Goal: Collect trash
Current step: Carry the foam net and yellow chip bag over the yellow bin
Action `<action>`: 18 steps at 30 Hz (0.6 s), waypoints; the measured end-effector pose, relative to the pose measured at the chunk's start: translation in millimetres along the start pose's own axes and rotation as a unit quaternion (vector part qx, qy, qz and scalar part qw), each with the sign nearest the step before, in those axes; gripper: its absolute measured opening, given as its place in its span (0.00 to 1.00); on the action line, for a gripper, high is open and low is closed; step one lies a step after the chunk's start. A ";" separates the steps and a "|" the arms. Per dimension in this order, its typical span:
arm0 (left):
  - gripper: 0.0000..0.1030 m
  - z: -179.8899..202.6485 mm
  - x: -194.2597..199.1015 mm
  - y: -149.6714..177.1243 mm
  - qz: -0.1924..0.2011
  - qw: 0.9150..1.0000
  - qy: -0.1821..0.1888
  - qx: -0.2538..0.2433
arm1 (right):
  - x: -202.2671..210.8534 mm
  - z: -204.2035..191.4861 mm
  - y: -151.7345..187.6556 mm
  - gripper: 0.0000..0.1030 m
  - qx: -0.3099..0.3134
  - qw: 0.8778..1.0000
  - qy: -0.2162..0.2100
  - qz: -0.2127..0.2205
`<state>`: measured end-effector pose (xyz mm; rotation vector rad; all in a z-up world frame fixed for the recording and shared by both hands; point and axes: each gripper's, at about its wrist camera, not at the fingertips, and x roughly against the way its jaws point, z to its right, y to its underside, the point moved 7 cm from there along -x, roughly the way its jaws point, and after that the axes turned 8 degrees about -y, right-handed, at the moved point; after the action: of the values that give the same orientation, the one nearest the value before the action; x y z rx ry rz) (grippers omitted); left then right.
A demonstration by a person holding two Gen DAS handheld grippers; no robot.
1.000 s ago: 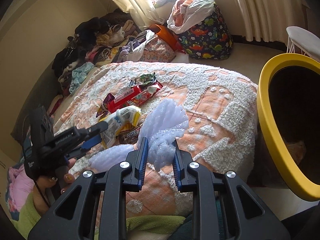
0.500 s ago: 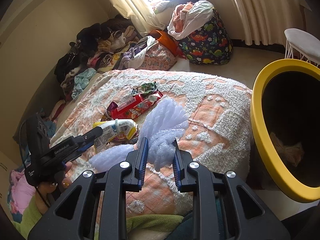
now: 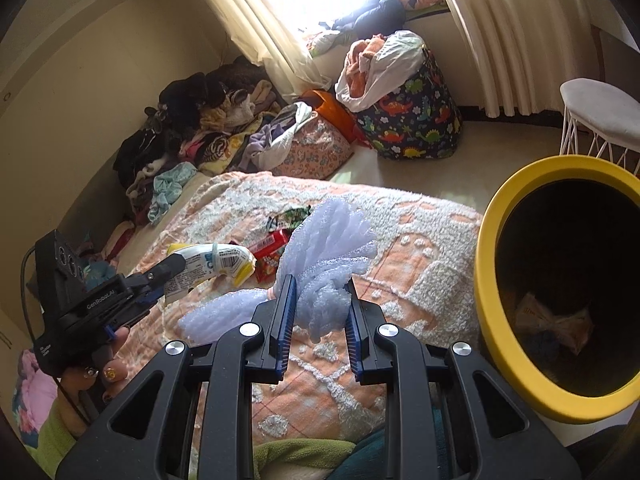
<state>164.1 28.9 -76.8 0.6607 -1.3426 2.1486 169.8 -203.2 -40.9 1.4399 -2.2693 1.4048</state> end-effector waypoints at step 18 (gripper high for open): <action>0.20 67.3 2.3 -1.0 0.008 0.999 0.035 -0.041 | 58.9 34.6 -40.8 0.21 0.006 0.995 0.046 0.087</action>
<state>171.8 -31.7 -48.4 0.5404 -1.3943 2.0968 181.0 -272.7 -3.8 1.1782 -2.3800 1.4992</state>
